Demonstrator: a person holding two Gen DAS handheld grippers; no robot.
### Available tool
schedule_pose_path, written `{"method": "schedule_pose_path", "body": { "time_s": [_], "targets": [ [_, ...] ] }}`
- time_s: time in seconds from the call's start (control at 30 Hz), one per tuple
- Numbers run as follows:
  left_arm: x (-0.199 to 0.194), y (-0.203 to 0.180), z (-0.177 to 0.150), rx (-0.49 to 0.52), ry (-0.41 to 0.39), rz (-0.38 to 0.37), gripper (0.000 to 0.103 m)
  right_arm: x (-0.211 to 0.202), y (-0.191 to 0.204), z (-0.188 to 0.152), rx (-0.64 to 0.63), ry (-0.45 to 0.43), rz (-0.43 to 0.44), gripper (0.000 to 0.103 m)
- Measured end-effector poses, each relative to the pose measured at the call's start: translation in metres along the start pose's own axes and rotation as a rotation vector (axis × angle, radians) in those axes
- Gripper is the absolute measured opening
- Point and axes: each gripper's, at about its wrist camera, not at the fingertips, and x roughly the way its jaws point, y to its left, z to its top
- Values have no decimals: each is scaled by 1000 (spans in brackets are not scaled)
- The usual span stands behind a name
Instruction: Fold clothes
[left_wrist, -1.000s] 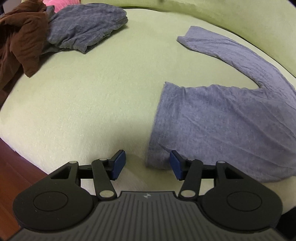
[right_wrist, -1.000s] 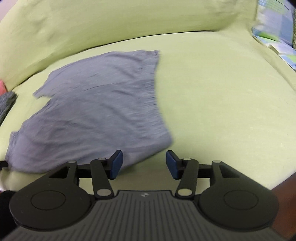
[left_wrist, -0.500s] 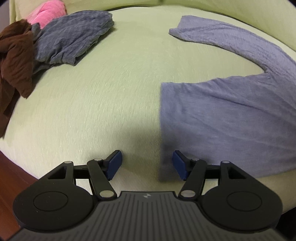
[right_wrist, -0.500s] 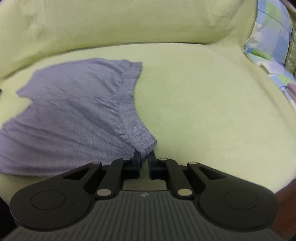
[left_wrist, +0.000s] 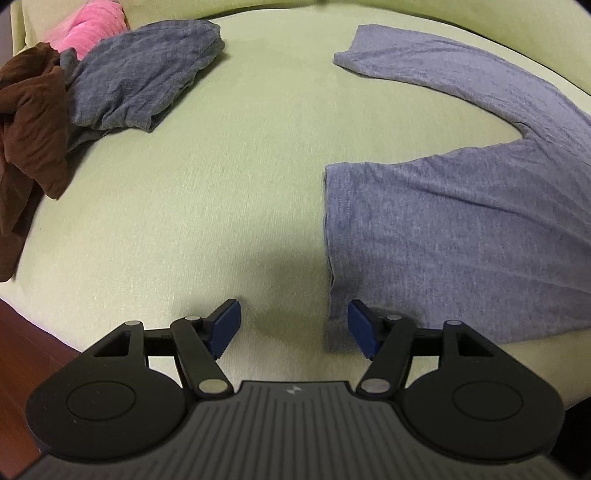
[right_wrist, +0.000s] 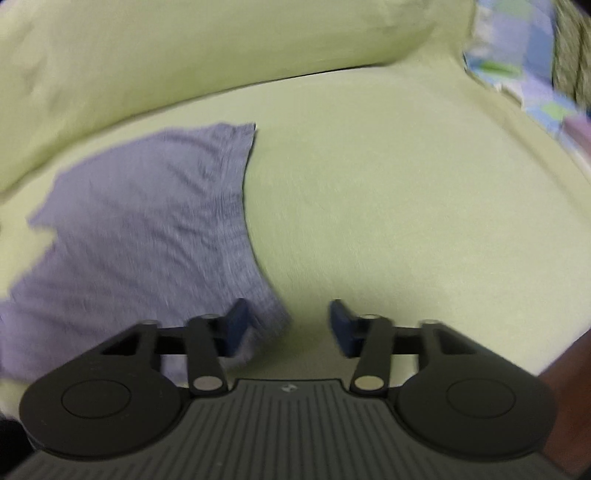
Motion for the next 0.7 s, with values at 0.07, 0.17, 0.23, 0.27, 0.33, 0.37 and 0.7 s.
{"method": "schedule_pose_path", "body": {
  "time_s": [0.07, 0.17, 0.23, 0.27, 0.33, 0.37, 0.7],
  "targets": [
    [1, -1, 1, 13, 4, 10, 66, 2, -2, -3, 1, 13, -2, 25],
    [-1, -1, 5, 27, 6, 10, 66, -3, 2, -6, -75, 58, -41, 18],
    [-5, 1, 10, 31, -2, 2, 66, -8, 3, -4, -89, 71, -74, 46],
    [-10, 1, 15, 36, -17, -4, 66, -13, 5, 0, -101, 49, -109, 56],
    [-19, 2, 28, 48, -54, -7, 66, -18, 8, 17, -111, -26, -109, 60],
    [-21, 2, 34, 50, -67, -8, 66, -17, 9, 27, -101, -52, -88, 60],
    [15, -26, 211, 67, -230, -57, 66, 83, 36, 149, -51, -135, 23, 57]
  ]
}}
